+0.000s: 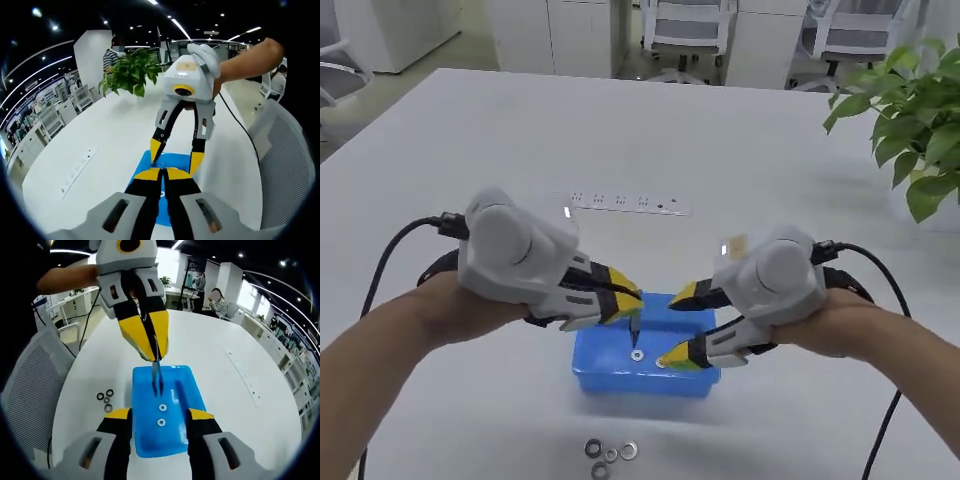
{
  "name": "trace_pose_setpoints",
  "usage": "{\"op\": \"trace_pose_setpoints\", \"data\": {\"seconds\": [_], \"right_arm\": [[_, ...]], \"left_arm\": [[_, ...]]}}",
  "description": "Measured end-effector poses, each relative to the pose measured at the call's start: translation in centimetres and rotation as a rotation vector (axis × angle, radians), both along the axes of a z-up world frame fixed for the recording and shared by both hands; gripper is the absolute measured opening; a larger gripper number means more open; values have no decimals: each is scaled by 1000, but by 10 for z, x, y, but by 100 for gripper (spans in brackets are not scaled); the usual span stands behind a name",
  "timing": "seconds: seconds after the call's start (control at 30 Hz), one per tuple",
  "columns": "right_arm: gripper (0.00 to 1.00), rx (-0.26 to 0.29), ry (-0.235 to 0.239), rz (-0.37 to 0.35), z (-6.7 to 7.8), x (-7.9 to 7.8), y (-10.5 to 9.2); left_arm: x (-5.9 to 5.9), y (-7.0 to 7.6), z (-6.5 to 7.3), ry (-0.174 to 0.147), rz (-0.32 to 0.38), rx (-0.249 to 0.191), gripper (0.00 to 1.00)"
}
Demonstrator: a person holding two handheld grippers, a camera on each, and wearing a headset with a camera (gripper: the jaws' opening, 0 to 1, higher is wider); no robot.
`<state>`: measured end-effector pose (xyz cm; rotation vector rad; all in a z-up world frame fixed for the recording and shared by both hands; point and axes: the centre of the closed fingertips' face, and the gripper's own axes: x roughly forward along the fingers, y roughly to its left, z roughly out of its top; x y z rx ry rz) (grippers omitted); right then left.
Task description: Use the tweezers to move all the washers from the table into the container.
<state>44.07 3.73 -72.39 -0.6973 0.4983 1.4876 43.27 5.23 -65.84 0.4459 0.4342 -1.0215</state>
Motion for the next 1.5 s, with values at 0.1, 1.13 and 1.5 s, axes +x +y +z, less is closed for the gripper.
{"op": "trace_pose_setpoints", "data": {"seconds": [0.1,1.13,1.5], "right_arm": [[47,2,2,-14,2,-3,-4],[71,96,42,-183,6,-41,-44],[74,103,44,-210,3,-53,-51]], "left_arm": [[-4,0,2,4,0,-2,6],[-50,-12,5,40,-54,-14,6],[-58,-9,-1,43,-59,-23,6]]}}
